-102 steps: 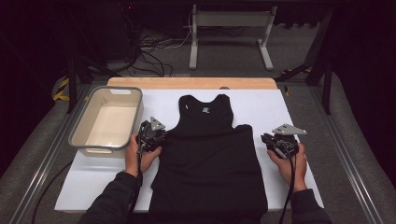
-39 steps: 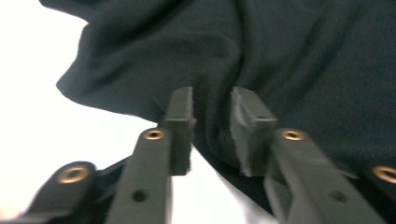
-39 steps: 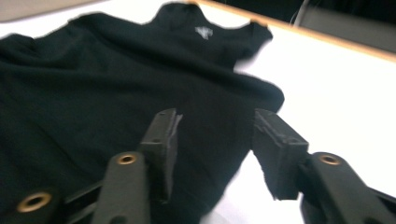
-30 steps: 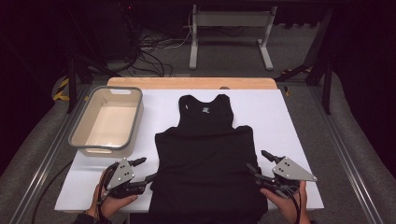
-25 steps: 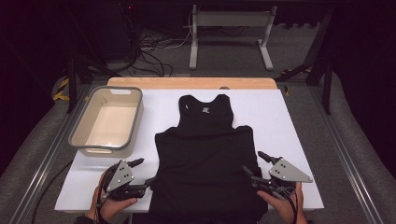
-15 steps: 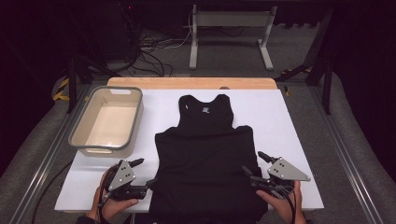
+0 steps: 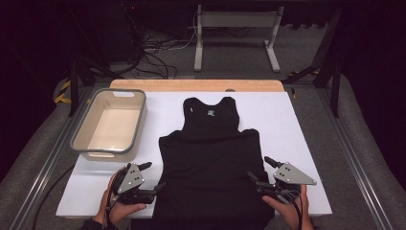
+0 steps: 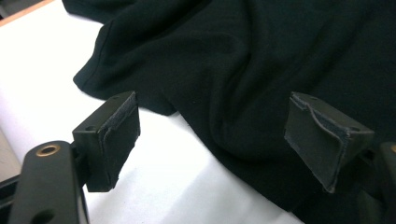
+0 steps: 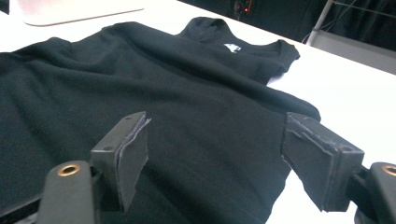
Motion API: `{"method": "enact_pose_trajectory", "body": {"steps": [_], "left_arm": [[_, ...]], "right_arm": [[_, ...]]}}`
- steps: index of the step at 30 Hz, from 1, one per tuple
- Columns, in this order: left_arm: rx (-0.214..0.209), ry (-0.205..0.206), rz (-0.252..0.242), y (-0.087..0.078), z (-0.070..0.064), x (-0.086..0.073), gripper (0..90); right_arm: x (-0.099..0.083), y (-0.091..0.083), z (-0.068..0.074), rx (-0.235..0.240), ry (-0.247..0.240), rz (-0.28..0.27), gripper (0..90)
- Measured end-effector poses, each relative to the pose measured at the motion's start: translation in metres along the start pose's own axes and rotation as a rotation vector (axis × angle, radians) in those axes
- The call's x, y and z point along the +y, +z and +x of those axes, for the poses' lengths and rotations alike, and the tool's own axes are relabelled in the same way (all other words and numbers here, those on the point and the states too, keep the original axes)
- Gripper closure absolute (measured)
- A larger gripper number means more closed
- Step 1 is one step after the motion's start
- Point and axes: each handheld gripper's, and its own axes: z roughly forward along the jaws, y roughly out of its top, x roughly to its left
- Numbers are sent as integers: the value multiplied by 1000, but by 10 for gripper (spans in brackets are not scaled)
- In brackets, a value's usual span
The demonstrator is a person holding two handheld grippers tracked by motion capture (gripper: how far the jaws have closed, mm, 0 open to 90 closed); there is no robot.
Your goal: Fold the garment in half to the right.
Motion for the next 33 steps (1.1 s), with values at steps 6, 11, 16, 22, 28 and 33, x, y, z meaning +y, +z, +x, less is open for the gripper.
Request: {"method": "enact_pose_trajectory", "body": {"steps": [6, 11, 16, 22, 28, 33], "left_arm": [[4, 26, -5, 6, -8, 8, 177], [-5, 25, -26, 14, -4, 29, 157], [18, 25, -51, 31, 7, 59, 152], [30, -30, -47, 60, 38, 91, 172], [34, -64, 2, 99, 74, 113, 193], [64, -105, 74, 128, 101, 124, 231]], "right_arm": [[-1, 7, -4, 24, 29, 31, 234], [8, 12, -9, 29, 25, 20, 210], [25, 27, -20, 23, 35, 5, 206], [52, 61, -51, 4, 59, 26, 229], [77, 108, -88, -28, 112, 69, 218], [91, 145, -108, -100, 133, 161, 236]]}}
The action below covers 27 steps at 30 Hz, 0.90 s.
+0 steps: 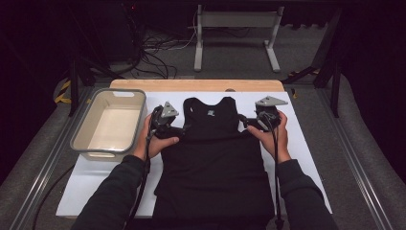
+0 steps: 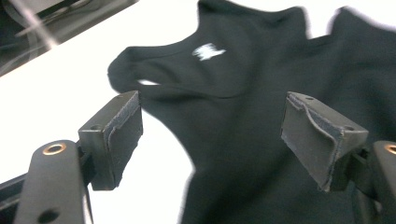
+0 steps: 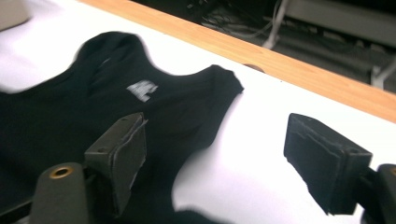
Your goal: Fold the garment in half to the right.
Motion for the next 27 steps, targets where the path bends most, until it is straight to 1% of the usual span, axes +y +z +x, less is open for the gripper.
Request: {"method": "enact_pose_trajectory", "body": {"steps": [1, 2, 3, 5, 6, 7, 8, 9, 10, 11, 12, 14, 16, 17, 18, 19, 21, 23, 24, 25, 26, 27], "left_arm": [[4, -13, 4, 5, 5, 3, 234], [29, -9, 11, 10, 8, 6, 234], [39, -17, 26, 15, 13, 9, 239], [42, -57, 43, 25, 24, 13, 239], [55, -72, 51, 30, 29, 14, 240], [61, -94, 67, 36, 33, 15, 249], [61, -94, 67, 36, 33, 15, 251], [65, -108, 96, 46, 40, 16, 251], [70, -115, 108, 51, 42, 17, 253], [74, -117, 125, 55, 44, 18, 256], [74, -126, 127, 58, 45, 18, 258], [83, -146, 142, 66, 48, 16, 264], [80, -162, 154, 75, 50, 13, 269], [87, -166, 158, 78, 50, 11, 269], [84, -164, 166, 82, 50, 9, 273], [82, -172, 168, 85, 49, 7, 273], [90, -166, 189, 91, 47, 6, 276], [86, -193, 181, 95, 46, 5, 304], [88, -191, 184, 96, 46, 4, 329], [85, -187, 189, 98, 45, 4, 330], [82, -190, 183, 99, 45, 4, 332], [73, -203, 177, 100, 45, 4, 352]], "right_arm": [[4, 7, -2, 8, 19, 9, 241], [8, 13, -4, 7, 32, 16, 261], [11, 19, -4, 2, 35, 27, 265], [15, 31, -4, -2, 41, 48, 266], [16, 38, -4, 1, 50, 68, 266], [17, 45, -6, 9, 80, 87, 265], [17, 51, -8, 15, 109, 98, 265], [18, 57, -10, 11, 126, 115, 262], [19, 62, -10, 3, 133, 129, 262], [20, 66, -10, -7, 121, 138, 262], [21, 71, -10, -10, 111, 150, 260], [21, 79, -10, -19, 104, 173, 257], [20, 86, -10, -21, 104, 177, 257], [20, 90, -11, -18, 104, 176, 257], [19, 93, -10, -25, 100, 177, 257], [18, 96, -10, -28, 91, 182, 257], [16, 103, -10, -40, 84, 202, 256], [13, 108, -12, -56, 88, 212, 258], [11, 111, -13, -61, 93, 217, 262], [11, 113, -14, -66, 93, 222, 270], [10, 115, -14, -70, 95, 228, 278], [9, 116, -15, -70, 103, 227, 299]]}}
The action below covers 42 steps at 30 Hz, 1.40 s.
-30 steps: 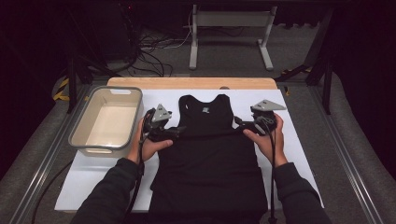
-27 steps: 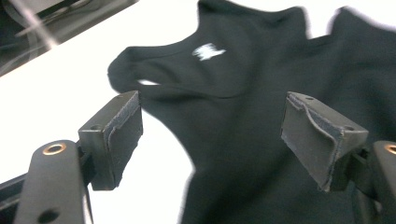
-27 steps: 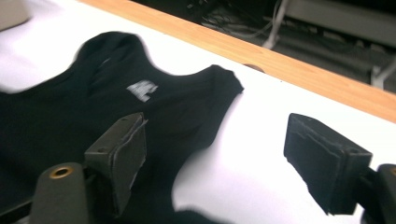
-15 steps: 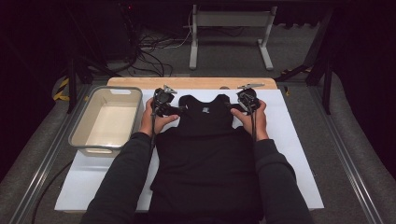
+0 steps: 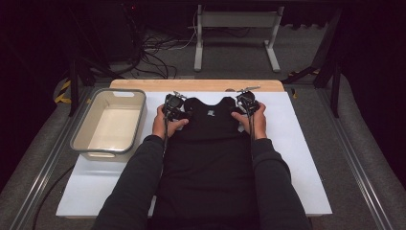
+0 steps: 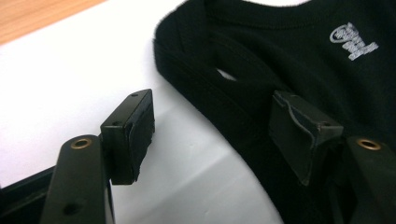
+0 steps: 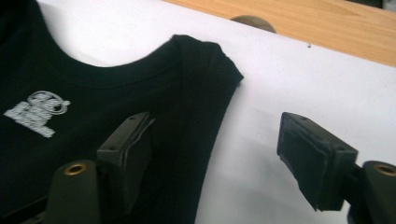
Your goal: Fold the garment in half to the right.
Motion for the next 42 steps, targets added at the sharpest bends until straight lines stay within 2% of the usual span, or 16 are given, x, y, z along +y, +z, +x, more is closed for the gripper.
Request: {"method": "enact_pose_trajectory", "body": {"steps": [4, 7, 11, 13, 14, 15, 17, 21, 24, 27, 34, 37, 38, 39, 40, 42], "left_arm": [[2, 7, -8, 1, -1, 1, 460], [-2, 11, -10, 0, -2, 1, 598], [-19, 30, 0, 0, -3, 3, 810], [-5, 44, 0, 1, -6, 4, 858], [-5, 44, 0, 1, -6, 4, 864], [15, 61, 5, 0, -8, 6, 867], [27, 65, -11, -7, -10, 8, 868], [77, 78, -98, -31, -11, 18, 868], [75, 83, -167, -52, -13, 24, 868], [81, 111, -210, -72, -19, 26, 868], [48, 157, -286, -106, -37, 9, 868], [36, 171, -318, -120, -45, 4, 868], [36, 171, -318, -120, -45, 4, 868], [35, 188, -330, -126, -48, 2, 868], [34, 214, -355, -137, -54, -3, 868], [26, 238, -367, -147, -60, -7, 868]], "right_arm": [[0, 6, 3, 19, 3, 7, 383], [2, 8, 9, 44, -11, -8, 553], [3, 8, 13, 95, -1, -12, 792], [3, 6, 15, 79, -24, -18, 850], [3, 6, 15, 79, -24, -18, 850], [4, -2, 16, 85, -7, -64, 858], [7, -10, 18, 78, -4, -101, 860], [14, -30, 21, 74, -17, -166, 862], [17, -48, 22, 75, -8, -218, 862], [16, -66, 26, 76, -41, -249, 863], [2, -101, 41, 139, -64, -327, 863], [-5, -115, 47, 151, -86, -358, 864], [-8, -120, 47, 161, -81, -370, 864], [-8, -120, 47, 161, -81, -370, 864], [-13, -132, 48, 168, -85, -403, 864], [-18, -141, 48, 170, -90, -422, 864]]}}
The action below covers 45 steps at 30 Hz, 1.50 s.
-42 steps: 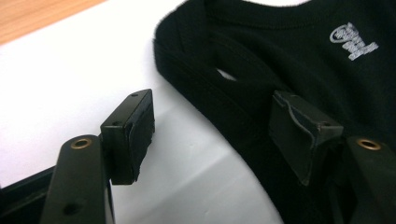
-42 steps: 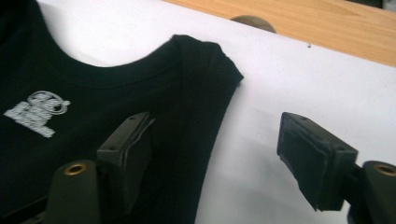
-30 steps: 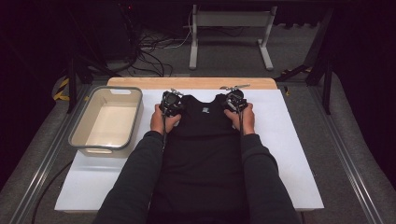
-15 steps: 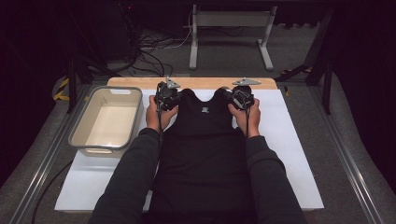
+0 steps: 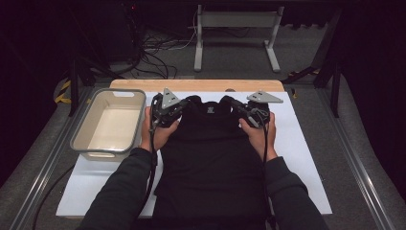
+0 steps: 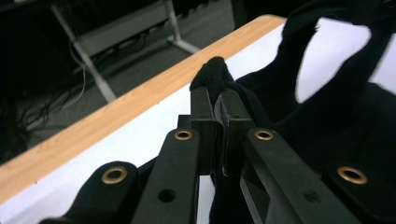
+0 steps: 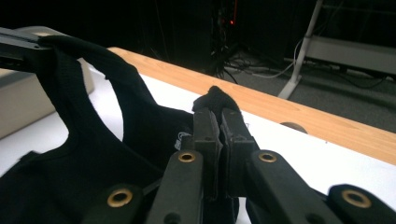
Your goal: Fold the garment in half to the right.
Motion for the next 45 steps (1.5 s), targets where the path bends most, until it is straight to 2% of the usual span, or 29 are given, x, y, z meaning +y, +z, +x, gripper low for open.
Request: {"method": "enact_pose_trajectory", "body": {"steps": [2, 4, 8, 11, 16, 17, 18, 21, 27, 31, 33, 35, 36, 40, 45], "left_arm": [[-8, 13, -23, -11, -6, 1, 868], [-22, 21, -52, -24, -11, 1, 867], [-41, 71, -79, -47, -25, -2, 866], [-64, 84, -81, -62, -34, -9, 865], [-110, 102, -96, -85, -49, -25, 862], [-110, 102, -96, -85, -49, -25, 862], [-132, 116, -91, -93, -57, -31, 862], [-157, 138, -90, -105, -68, -41, 859], [-239, 154, -77, -124, -88, -68, 846], [-282, 165, -35, -133, -100, -89, 834], [-289, 178, -6, -136, -104, -98, 829], [-299, 167, -1, -138, -106, -102, 820], [-309, 149, 15, -141, -109, -111, 817], [-345, 115, 44, -148, -115, -126, 801], [-383, 108, 66, -156, -123, -136, 770]], "right_arm": [[0, -12, 2, 13, 0, -21, 863], [1, -25, 7, 20, -20, -39, 863], [-2, -50, 19, 60, -49, -77, 863], [-7, -64, 29, 99, -50, -92, 863], [-25, -84, 48, 150, -92, -90, 862], [-29, -88, 51, 162, -93, -95, 862], [-33, -93, 54, 174, -96, -97, 862], [-44, -107, 62, 206, -101, -99, 862], [-69, -130, 75, 245, -118, -63, 858], [-89, -144, 86, 258, -138, -29, 856], [-100, -149, 92, 277, -140, -9, 853], [-110, -154, 99, 266, -170, 15, 848], [-115, -156, 102, 274, -165, 25, 847], [-129, -161, 111, 286, -171, 60, 835], [-140, -165, 116, 292, -169, 95, 767]]}}
